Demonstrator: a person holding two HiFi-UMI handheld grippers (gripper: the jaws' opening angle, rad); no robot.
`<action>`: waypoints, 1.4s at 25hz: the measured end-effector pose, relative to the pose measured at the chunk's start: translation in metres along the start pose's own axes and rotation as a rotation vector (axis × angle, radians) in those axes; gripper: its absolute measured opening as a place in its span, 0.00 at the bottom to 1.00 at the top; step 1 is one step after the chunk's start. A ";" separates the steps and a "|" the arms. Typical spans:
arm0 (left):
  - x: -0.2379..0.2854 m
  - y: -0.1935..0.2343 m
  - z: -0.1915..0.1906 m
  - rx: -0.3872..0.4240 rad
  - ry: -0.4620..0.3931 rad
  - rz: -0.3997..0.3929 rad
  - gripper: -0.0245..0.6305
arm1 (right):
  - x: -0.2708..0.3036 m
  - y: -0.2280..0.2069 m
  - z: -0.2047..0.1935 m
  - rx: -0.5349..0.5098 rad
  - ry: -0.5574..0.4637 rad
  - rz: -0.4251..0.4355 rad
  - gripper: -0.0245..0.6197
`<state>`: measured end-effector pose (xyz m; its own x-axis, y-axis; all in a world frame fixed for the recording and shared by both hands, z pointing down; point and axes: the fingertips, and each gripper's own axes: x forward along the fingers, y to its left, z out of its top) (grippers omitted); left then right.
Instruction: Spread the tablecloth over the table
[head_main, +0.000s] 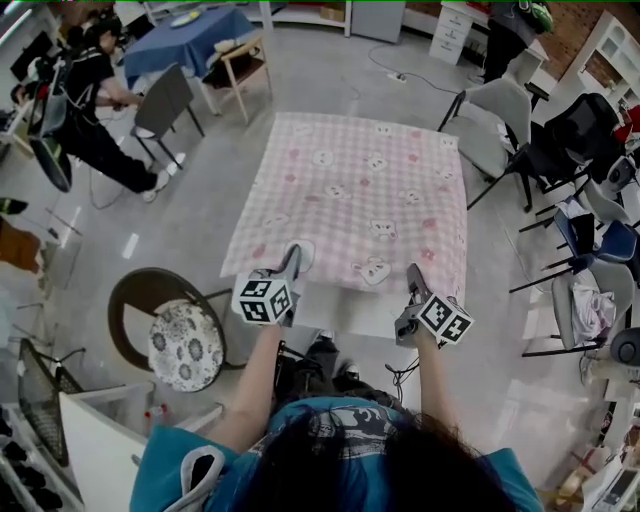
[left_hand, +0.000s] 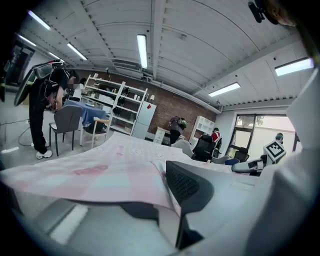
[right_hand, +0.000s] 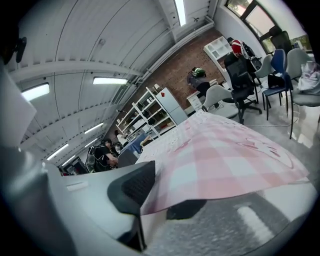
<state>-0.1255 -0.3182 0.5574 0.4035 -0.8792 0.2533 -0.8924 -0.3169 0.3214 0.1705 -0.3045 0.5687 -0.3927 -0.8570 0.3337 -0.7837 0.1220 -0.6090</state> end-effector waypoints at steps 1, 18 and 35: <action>-0.003 -0.002 -0.005 -0.017 0.006 0.002 0.14 | -0.004 -0.004 -0.004 0.004 0.011 0.004 0.14; -0.063 0.016 -0.129 -0.359 0.193 0.153 0.14 | -0.055 -0.032 -0.118 0.124 0.267 0.024 0.13; -0.085 0.033 -0.197 -0.308 0.368 0.362 0.16 | -0.083 -0.050 -0.184 0.142 0.414 -0.028 0.13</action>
<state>-0.1496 -0.1836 0.7263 0.1778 -0.7135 0.6777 -0.9087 0.1452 0.3913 0.1539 -0.1471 0.7034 -0.5546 -0.5826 0.5942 -0.7343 0.0066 -0.6788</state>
